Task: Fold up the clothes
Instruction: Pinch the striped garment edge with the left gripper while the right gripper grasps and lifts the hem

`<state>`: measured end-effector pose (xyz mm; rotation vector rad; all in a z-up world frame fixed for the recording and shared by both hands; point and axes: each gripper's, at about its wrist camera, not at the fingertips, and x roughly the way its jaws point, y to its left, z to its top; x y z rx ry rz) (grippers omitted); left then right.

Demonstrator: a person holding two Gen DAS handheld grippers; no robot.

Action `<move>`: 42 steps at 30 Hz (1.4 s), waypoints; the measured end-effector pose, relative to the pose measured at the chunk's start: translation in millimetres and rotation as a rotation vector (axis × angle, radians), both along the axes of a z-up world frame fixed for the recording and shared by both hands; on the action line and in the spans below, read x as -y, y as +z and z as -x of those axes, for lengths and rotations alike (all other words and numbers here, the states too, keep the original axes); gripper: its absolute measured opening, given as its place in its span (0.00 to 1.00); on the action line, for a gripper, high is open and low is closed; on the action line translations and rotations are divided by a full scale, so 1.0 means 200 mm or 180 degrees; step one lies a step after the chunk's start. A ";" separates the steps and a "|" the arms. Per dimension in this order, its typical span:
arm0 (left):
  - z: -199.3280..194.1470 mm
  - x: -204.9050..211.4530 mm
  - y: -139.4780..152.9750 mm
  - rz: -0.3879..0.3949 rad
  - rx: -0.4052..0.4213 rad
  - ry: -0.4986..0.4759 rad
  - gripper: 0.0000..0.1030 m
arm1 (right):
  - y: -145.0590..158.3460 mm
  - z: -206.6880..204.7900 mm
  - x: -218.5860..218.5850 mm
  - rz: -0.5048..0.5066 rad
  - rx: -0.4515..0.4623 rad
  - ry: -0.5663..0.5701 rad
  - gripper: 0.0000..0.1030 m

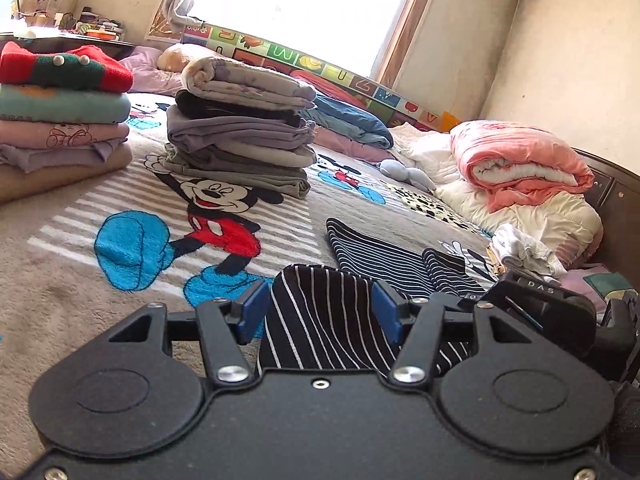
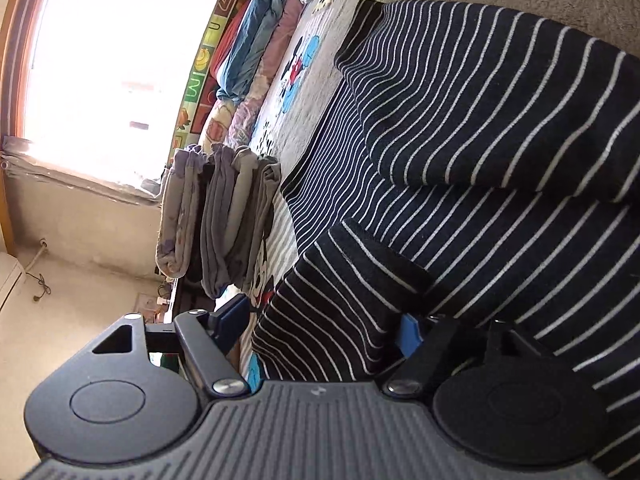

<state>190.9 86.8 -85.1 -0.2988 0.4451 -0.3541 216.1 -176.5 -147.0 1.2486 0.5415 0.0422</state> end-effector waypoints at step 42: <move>0.08 0.45 -0.10 -0.0642 0.0032 -0.1306 0.25 | 0.64 0.11 0.77 0.1791 0.0610 0.0086 0.07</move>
